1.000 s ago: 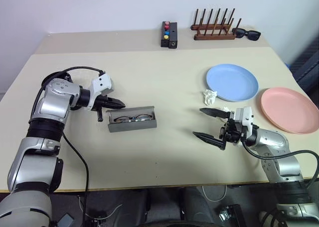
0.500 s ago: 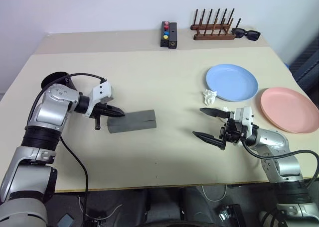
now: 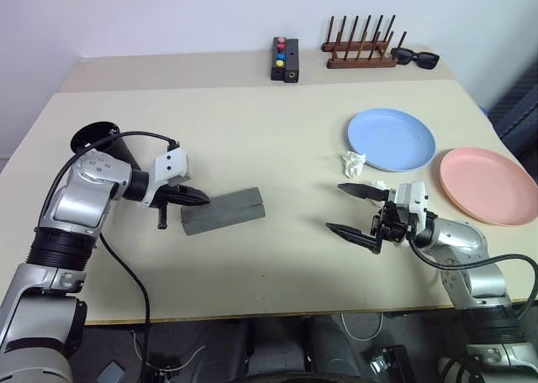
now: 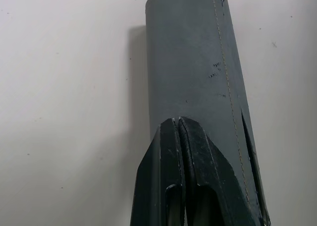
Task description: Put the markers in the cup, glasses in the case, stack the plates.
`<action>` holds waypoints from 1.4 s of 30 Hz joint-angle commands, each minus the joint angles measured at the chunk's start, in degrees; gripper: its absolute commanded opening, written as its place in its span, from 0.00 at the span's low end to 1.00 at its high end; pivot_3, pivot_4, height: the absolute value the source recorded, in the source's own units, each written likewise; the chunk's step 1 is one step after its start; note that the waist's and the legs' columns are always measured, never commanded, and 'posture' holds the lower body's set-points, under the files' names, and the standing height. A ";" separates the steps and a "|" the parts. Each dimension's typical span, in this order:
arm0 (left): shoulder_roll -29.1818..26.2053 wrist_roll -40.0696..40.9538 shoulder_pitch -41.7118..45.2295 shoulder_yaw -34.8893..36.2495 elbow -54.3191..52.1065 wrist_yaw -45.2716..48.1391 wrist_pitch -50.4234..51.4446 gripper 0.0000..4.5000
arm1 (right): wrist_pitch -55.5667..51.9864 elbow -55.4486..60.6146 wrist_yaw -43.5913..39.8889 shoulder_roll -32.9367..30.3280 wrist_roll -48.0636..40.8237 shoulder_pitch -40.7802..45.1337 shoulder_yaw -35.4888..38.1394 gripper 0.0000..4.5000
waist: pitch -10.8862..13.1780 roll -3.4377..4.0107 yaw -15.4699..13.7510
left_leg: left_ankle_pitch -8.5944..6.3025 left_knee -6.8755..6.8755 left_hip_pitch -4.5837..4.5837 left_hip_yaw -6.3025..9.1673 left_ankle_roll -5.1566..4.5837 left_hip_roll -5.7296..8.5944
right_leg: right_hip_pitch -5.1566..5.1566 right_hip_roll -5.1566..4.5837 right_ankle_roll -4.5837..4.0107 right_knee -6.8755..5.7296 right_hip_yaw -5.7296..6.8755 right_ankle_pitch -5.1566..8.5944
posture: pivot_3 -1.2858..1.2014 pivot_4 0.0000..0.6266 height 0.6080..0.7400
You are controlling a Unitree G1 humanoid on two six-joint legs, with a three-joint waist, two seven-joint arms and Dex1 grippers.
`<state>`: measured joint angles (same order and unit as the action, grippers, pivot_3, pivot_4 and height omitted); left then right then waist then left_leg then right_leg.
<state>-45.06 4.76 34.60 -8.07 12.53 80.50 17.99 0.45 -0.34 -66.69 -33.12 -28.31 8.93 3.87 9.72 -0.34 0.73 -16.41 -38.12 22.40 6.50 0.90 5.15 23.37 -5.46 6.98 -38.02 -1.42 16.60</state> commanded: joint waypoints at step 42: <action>19.76 21.47 -4.28 2.73 -34.43 -34.57 27.84 0.01 | -8.27 0.48 27.24 -7.83 11.60 2.56 13.76 1.00 | 0.03 -0.05 -0.01 | 0.16 0.03 0.03 -0.04 0.28 0.00 | 0.02 -0.02 0.00 0.04 -0.04 0.00 | 0.52 0.24 1.00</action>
<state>-23.42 25.44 30.37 -5.95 -19.91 44.19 46.72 -6.98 -1.69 -40.61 -39.40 -16.90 10.27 15.54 9.75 -0.39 0.72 -16.25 -38.08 22.43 6.46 1.19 5.14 23.39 -5.48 6.97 -37.98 -1.46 16.60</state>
